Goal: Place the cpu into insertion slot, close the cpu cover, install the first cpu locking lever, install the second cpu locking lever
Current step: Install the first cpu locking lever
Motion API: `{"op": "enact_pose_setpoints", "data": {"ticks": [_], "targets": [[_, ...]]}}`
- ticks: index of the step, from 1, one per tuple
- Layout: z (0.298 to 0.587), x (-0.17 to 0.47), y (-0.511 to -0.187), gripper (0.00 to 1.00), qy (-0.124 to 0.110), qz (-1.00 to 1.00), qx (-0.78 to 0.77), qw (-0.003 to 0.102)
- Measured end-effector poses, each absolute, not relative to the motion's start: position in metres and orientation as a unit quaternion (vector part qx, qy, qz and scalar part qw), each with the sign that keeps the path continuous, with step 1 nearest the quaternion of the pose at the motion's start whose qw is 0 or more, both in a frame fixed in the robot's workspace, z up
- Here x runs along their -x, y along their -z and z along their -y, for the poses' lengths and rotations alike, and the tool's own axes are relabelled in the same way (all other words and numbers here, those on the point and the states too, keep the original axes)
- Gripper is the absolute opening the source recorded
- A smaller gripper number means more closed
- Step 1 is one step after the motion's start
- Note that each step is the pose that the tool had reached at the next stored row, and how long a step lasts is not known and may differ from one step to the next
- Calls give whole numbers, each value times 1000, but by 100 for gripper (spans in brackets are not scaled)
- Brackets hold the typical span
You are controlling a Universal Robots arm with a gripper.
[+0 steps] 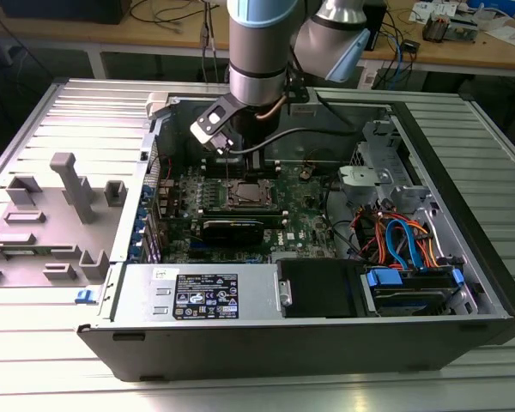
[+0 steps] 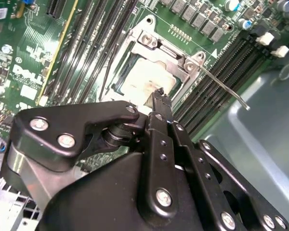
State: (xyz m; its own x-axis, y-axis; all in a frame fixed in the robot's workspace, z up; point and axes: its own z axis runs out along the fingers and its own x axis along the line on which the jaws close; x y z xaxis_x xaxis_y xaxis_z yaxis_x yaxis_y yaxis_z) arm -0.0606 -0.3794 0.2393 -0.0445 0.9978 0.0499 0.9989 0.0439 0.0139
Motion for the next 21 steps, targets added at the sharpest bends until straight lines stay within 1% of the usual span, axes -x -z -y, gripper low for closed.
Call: {"op": "enact_pose_setpoints", "data": {"ticks": [8,21], "targets": [[379,61,-258,11,22,722,691,14],[379,61,-259,11,21,740,672,14]]}}
